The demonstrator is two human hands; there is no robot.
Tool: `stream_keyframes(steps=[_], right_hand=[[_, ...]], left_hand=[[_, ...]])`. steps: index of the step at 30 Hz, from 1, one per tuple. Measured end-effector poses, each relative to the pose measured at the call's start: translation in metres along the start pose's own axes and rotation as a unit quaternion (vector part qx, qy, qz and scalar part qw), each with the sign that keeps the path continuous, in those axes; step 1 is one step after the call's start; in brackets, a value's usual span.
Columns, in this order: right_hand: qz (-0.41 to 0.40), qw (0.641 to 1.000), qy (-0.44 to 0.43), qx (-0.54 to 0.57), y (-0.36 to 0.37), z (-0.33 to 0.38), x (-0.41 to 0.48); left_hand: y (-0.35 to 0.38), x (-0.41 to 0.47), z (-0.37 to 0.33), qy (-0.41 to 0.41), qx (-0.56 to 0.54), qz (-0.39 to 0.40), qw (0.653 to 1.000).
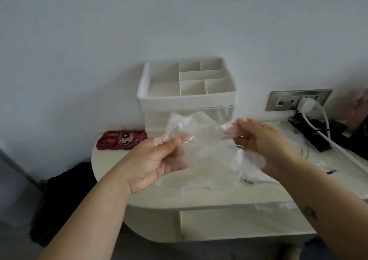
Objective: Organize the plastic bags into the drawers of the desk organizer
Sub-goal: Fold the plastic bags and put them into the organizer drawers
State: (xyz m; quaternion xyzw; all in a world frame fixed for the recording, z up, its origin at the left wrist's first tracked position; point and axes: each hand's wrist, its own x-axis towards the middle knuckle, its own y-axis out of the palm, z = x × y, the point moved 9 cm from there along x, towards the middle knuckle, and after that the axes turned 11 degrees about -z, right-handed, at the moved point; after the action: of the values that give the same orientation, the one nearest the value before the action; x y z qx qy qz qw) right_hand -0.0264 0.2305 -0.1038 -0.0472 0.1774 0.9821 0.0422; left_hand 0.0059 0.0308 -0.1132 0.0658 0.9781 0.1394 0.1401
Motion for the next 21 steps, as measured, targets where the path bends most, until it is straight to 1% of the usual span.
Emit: stream_keyframes(steps=[2, 3, 4, 6, 7, 8, 9, 10, 11, 12, 13, 14, 15, 16, 17, 19, 21], right_hand=[[-0.067, 0.996, 0.037, 0.040, -0.018, -0.004, 0.007], [-0.090, 0.994, 0.054, 0.043, -0.026, -0.008, 0.010], [-0.103, 0.992, 0.073, 0.019, -0.033, -0.012, 0.012], [-0.111, 0.985, 0.104, -0.084, -0.045, -0.024, 0.013], [-0.119, 0.979, 0.104, -0.132, -0.050, -0.028, 0.014], [-0.136, 0.972, 0.087, -0.169, -0.055, -0.027, 0.015], [-0.165, 0.964, 0.042, -0.204, -0.059, -0.019, 0.016], [-0.203, 0.943, -0.038, -0.261, -0.061, -0.002, 0.013], [-0.228, 0.906, -0.144, -0.325, -0.054, 0.020, 0.004], [-0.216, 0.872, -0.241, -0.367, -0.037, 0.037, -0.010], [-0.163, 0.853, -0.308, -0.390, -0.013, 0.042, -0.022], [-0.081, 0.846, -0.338, -0.404, 0.011, 0.035, -0.031], [0.008, 0.840, -0.333, -0.428, 0.033, 0.017, -0.038], [0.080, 0.822, -0.307, -0.473, 0.048, -0.007, -0.041], [0.127, 0.788, -0.281, -0.534, 0.056, -0.031, -0.043], [0.167, 0.715, -0.240, -0.635, 0.055, -0.070, -0.039], [0.185, 0.664, -0.231, -0.687, 0.052, -0.088, -0.033]], left_hand=[[-0.005, 0.002, 0.001, 0.009, 0.025, -0.027, 0.999], [-0.008, 0.004, 0.001, 0.010, 0.032, -0.038, 0.999], [-0.010, 0.005, 0.003, 0.006, 0.038, -0.047, 0.998], [-0.016, 0.007, 0.009, -0.008, 0.074, -0.075, 0.994], [-0.019, 0.008, 0.014, -0.015, 0.100, -0.097, 0.990], [-0.022, 0.010, 0.018, -0.020, 0.122, -0.121, 0.985], [-0.024, 0.012, 0.023, -0.026, 0.135, -0.141, 0.980], [-0.024, 0.015, 0.027, -0.032, 0.139, -0.155, 0.978], [-0.024, 0.017, 0.030, -0.038, 0.135, -0.164, 0.976], [-0.023, 0.019, 0.033, -0.044, 0.128, -0.170, 0.976], [-0.023, 0.021, 0.036, -0.050, 0.120, -0.174, 0.976], [-0.023, 0.023, 0.038, -0.055, 0.113, -0.177, 0.976], [-0.023, 0.025, 0.039, -0.059, 0.108, -0.177, 0.976], [-0.023, 0.026, 0.040, -0.064, 0.106, -0.176, 0.977], [-0.024, 0.027, 0.041, -0.068, 0.106, -0.173, 0.977], [-0.025, 0.027, 0.044, -0.074, 0.120, -0.169, 0.976], [-0.029, 0.026, 0.044, -0.068, 0.154, -0.175, 0.970]])
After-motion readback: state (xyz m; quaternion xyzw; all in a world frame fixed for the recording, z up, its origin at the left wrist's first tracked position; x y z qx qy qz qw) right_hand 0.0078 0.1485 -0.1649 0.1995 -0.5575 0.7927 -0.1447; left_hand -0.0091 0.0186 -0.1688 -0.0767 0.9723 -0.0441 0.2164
